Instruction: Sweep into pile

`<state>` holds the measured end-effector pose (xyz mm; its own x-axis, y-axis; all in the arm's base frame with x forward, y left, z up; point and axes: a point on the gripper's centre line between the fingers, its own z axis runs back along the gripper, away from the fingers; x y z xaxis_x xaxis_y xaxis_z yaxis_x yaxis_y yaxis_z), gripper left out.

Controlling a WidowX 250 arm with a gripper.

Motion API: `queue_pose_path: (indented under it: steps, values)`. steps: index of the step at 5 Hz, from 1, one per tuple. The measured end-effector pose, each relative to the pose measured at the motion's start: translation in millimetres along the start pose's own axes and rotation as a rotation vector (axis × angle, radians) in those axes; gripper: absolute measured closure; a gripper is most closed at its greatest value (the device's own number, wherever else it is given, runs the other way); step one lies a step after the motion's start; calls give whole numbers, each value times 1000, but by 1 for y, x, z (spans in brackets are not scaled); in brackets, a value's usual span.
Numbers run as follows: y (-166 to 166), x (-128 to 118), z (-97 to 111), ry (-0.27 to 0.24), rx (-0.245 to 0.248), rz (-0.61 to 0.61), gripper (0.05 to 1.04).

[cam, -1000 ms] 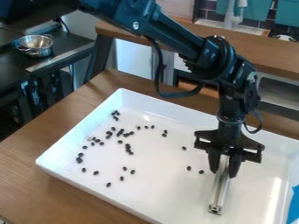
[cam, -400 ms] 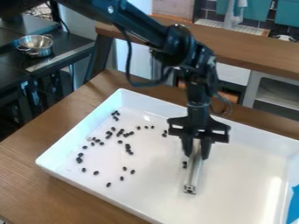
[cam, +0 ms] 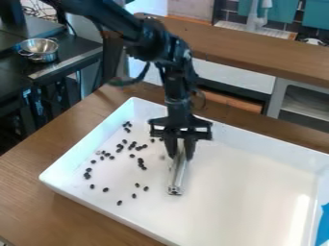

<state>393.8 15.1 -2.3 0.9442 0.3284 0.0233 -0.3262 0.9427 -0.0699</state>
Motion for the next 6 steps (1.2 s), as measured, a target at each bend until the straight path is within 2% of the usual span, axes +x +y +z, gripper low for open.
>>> queue_pose_path:
  steps: [1,2,4,5,6]
  values:
    - [22,4,1,14,-7,26,730]
    - [64,11,6,20,-13,70,730]
    - [105,13,9,16,-13,55,731]
    - [116,8,13,25,-46,50,731]
    - [101,2,24,47,-107,74,731]
